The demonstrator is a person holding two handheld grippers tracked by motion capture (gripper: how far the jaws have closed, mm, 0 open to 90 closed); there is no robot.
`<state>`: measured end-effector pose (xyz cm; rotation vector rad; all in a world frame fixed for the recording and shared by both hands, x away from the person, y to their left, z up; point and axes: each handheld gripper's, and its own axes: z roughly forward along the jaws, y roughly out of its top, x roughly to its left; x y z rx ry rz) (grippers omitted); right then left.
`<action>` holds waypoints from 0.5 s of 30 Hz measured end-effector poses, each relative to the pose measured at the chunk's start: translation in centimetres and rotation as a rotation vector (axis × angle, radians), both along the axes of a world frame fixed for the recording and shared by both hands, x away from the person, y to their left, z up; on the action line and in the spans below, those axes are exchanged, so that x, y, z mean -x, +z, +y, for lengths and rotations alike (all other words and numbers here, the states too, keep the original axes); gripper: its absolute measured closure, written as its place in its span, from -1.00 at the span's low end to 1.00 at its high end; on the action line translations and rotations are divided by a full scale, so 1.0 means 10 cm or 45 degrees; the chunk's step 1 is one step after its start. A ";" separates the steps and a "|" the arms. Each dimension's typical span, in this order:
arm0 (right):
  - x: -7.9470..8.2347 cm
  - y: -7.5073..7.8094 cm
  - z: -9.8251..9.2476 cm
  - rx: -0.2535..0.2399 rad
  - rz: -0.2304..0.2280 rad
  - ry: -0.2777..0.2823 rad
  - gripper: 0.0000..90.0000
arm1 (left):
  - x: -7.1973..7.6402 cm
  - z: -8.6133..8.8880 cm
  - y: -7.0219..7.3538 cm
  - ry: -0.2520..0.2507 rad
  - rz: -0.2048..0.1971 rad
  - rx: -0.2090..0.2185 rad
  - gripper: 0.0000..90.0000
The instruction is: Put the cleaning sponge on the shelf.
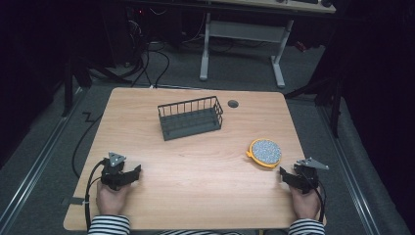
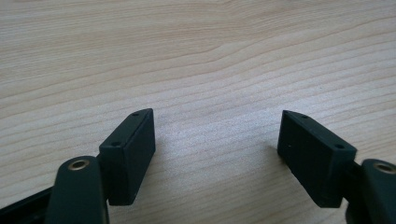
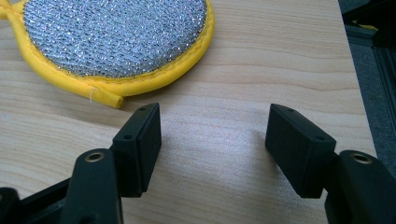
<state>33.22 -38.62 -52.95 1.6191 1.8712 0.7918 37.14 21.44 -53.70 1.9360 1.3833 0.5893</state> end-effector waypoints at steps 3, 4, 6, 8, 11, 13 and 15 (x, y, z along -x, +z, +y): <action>0.00 0.00 0.00 0.001 0.000 0.000 -0.20 | 0.00 0.00 0.00 0.009 -0.003 -0.005 -0.36; 0.00 0.00 0.00 0.001 0.000 0.000 -0.20 | 0.00 -0.01 0.00 0.012 -0.005 -0.009 -0.34; 0.00 0.00 0.00 0.001 0.000 0.000 -0.20 | 0.00 -0.01 0.00 0.012 -0.004 -0.007 -0.33; 0.00 0.00 0.00 0.000 0.000 0.000 -0.20 | 0.00 -0.01 0.00 0.020 -0.003 -0.008 -0.33; 0.00 0.00 0.00 0.000 0.000 0.000 -0.20 | 0.00 -0.01 0.00 0.010 -0.004 -0.008 -0.33; 0.00 0.00 0.00 0.000 0.000 0.000 -0.20 | 0.00 0.00 0.00 0.010 -0.006 -0.006 -0.31; 0.00 0.00 0.00 0.000 0.000 0.000 -0.20 | -0.01 0.00 0.00 0.019 -0.009 0.003 -0.25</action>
